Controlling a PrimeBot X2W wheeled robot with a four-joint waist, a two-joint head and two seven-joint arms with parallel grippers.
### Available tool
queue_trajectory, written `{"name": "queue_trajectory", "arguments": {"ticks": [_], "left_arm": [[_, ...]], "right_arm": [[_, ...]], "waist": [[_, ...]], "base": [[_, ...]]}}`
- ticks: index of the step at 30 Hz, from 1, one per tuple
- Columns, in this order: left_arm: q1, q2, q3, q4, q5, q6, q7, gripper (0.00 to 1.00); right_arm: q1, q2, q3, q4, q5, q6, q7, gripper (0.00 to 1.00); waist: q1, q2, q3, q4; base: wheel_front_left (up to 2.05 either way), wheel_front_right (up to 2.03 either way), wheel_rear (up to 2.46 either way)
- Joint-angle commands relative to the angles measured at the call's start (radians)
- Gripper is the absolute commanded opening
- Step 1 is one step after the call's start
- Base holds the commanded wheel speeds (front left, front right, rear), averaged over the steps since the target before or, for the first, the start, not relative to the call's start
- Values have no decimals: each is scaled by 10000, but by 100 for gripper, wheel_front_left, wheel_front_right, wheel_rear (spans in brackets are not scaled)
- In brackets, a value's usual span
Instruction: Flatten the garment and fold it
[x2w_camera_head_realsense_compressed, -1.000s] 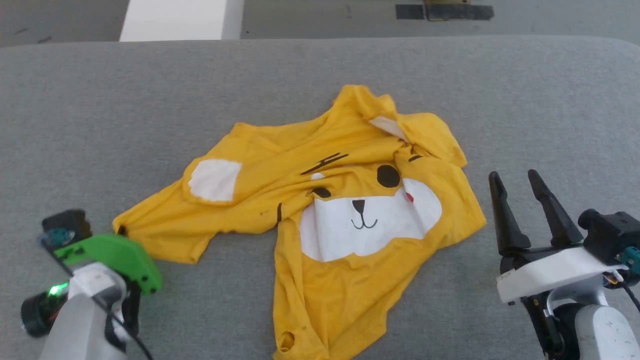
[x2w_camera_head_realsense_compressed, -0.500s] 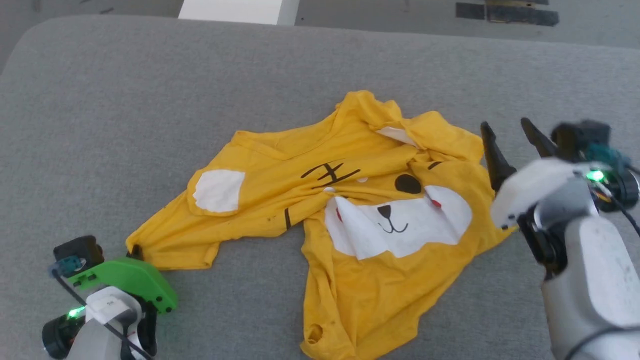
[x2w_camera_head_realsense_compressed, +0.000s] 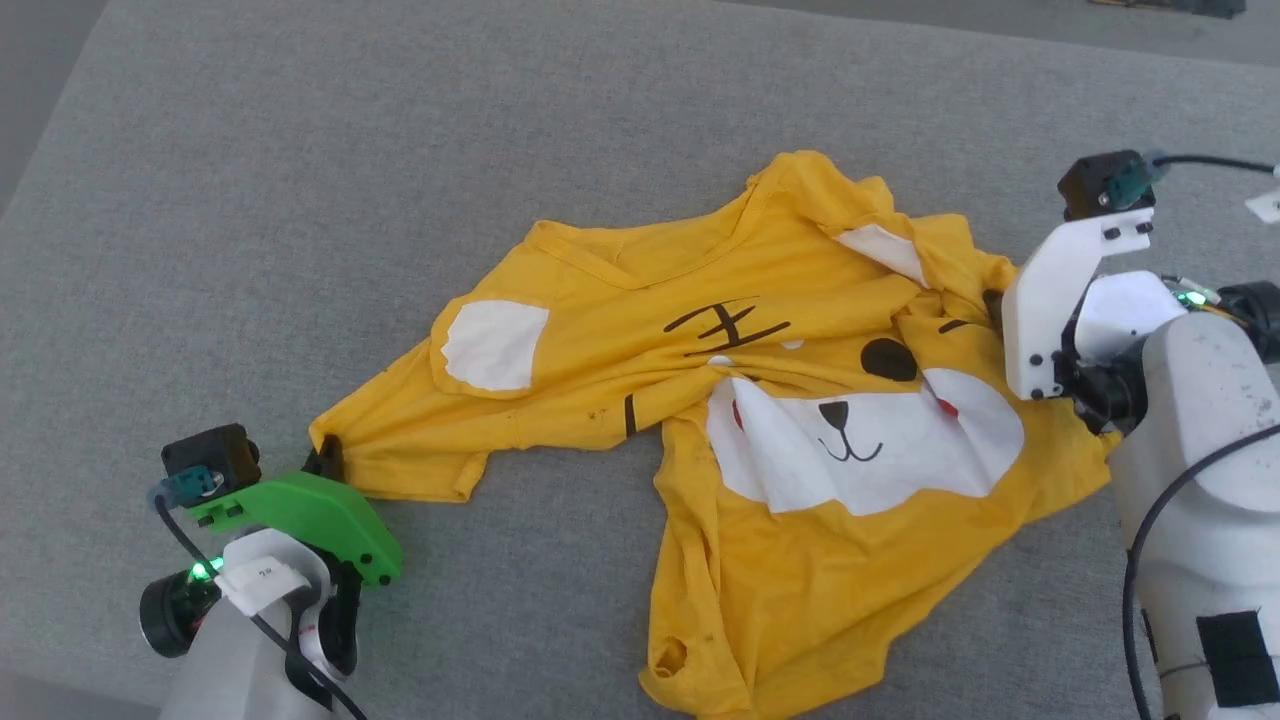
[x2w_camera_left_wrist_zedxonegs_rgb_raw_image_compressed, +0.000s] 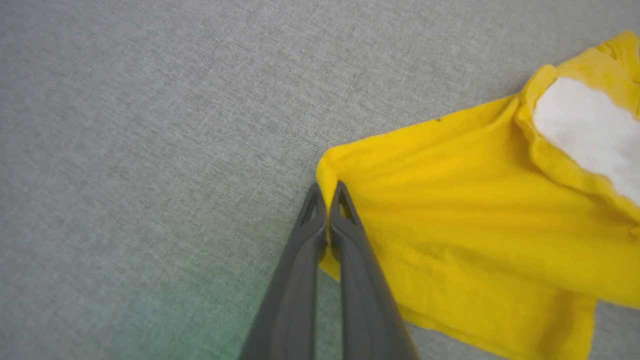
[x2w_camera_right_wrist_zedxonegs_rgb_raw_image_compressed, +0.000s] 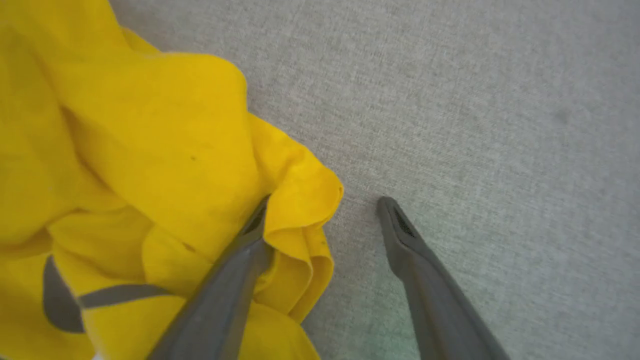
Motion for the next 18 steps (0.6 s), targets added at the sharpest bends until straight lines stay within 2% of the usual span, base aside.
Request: {"name": "queue_trajectory", "arguments": {"ticks": [1,2,3,5,6,11,18], "left_arm": [[-26,-102,-91,220,-49,-70,47,0],[-32,-107,-98,248,-58,-82,28,0],[-35,-103,-113,283,-62,-100,15,0],[-40,-84,-125,322,-71,-129,-23,0],[-63,22,-135,281,26,-151,-236,0],[-138,323,-85,4,317,-158,-893,0],[-703,1101,-54,-1037,737,-345,-1208,0]], "right_arm": [[121,-117,64,280,-64,-17,422,38],[108,-147,117,299,-28,-17,648,25],[84,-199,180,277,24,-17,855,0],[9,-297,240,157,141,-17,995,0],[-195,-426,2,-387,247,-17,136,0],[-275,-595,-630,-1054,288,-17,-1283,0],[-240,-1196,-791,-1823,420,-17,-1556,0]], "waist": [[0,0,56,43],[0,0,48,34],[0,0,34,16],[0,0,-29,-47],[0,0,-177,-130],[0,0,-635,-293],[0,0,-1090,-732]], "base": [[0,0,0],[0,0,0],[0,0,0],[0,0,0],[0,0,0],[0,0,0],[0,0,0]]}}
